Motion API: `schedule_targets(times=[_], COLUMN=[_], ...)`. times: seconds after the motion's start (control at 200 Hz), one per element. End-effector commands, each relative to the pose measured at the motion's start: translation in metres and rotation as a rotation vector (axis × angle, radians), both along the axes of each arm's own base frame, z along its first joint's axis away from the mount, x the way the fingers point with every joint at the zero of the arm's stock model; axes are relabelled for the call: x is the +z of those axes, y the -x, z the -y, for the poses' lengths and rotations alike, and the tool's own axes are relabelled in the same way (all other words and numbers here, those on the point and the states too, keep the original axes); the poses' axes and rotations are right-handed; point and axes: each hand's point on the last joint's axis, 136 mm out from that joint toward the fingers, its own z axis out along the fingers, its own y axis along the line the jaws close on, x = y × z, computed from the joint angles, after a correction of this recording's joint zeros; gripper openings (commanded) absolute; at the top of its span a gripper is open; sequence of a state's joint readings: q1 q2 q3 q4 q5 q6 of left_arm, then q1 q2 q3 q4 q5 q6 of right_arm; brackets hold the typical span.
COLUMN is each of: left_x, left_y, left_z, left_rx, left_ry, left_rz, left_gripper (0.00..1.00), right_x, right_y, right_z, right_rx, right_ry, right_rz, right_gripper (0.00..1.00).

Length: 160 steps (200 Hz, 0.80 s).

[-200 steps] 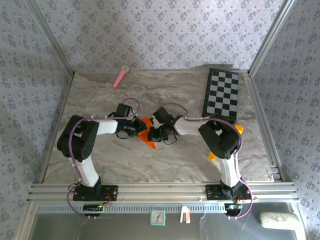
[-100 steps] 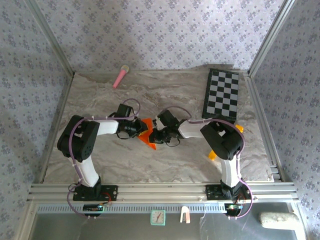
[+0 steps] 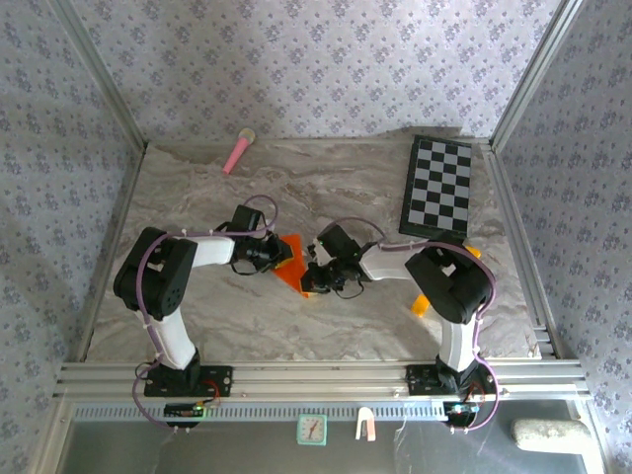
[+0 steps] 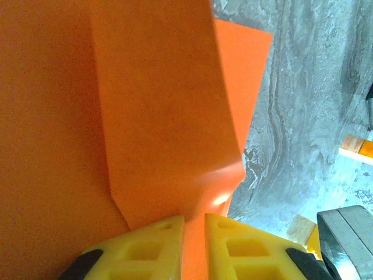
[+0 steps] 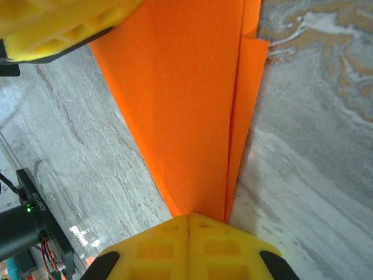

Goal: Fold a paper plane with a square sheet of paper (pick it up from the middle)
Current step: Fourth fold the wing at the center of the table.

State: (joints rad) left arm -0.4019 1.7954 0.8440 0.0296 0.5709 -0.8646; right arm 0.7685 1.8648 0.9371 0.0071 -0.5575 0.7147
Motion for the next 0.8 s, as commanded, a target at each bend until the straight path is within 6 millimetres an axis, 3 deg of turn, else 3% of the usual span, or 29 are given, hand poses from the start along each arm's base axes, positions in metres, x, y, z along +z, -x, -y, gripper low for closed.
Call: schedule_targets(times=[0.0,0.175,0.335,0.58,0.795], left_x=[-0.018,-0.002,-0.007,-0.001,-0.008], left_y=[0.006,-0.003,-0.002,-0.014,-0.027], left_z=[-0.012,-0.008,-0.008,-0.007,-0.021], left_rx=[0.025,0.003,-0.002,-0.030,-0.028], left_ry=[-0.074,-0.064,-0.070,-0.085,-0.116], left_rz=[-0.063,-0.017,-0.026,0.015,0.034], left_gripper=[0.19,0.20,0.20,0.20,0.20], right_x=[-0.029,-0.028,-0.022,-0.031,-0.037], right_y=[0.043,0.048,0.049,0.050,0.050], right_z=[0.033,0.033,0.032,0.045,0.055], right_rx=[0.043,0.070,0.088,0.101,0.100], right_ry=[0.156,0.153,0.134,0.208,0.264], right_rz=[-0.137,-0.141,-0.135,-0.127,-0.124], right_gripper=[0.02,0.02,0.02,0.02,0.02])
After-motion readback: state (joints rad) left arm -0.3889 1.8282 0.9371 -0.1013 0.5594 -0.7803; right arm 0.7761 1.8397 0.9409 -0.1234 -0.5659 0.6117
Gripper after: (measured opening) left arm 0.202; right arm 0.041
